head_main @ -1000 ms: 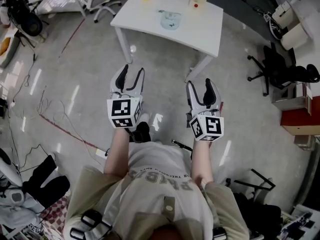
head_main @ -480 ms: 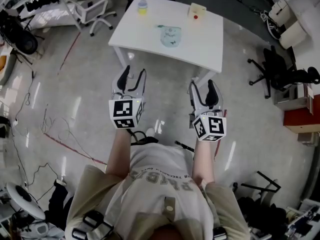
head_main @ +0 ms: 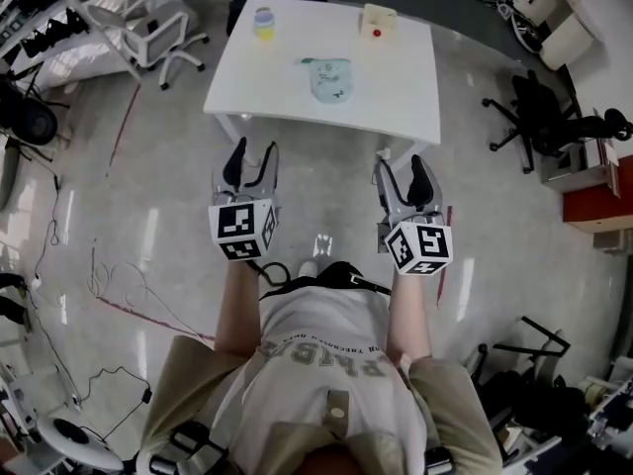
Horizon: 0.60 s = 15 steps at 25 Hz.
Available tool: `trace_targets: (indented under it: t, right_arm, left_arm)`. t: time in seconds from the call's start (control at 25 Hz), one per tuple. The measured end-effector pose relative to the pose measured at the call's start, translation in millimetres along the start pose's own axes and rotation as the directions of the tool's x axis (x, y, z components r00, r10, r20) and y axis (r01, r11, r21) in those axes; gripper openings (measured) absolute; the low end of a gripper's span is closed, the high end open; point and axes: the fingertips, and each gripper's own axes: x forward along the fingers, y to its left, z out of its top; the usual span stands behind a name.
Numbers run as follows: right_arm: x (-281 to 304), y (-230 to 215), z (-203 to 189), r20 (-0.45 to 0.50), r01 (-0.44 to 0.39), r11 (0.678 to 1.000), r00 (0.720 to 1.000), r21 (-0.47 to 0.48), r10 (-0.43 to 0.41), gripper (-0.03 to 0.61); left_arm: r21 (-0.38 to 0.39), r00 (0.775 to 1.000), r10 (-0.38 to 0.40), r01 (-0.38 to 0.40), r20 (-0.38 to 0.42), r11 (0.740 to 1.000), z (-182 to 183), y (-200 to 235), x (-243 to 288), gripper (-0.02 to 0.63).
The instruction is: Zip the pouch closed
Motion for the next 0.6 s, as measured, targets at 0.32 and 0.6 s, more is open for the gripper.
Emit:
trace_targets:
  t: [0.32,0.6]
  right_arm:
    - [19,-15,-10,-0.034,0.036,0.999,0.999,-0.001,-0.036,0.267]
    - [53,-31,-14,-0.045,0.026,1.000,0.999,0.003,-0.026,0.267]
  left_arm:
    - [-0.025,0.999,-0.012,0.011,-0.040,1.000,-16,9,27,0.219]
    - [-0.020,0.998,0.005,-0.007,-0.069,1.000,-25,18,58,0.219]
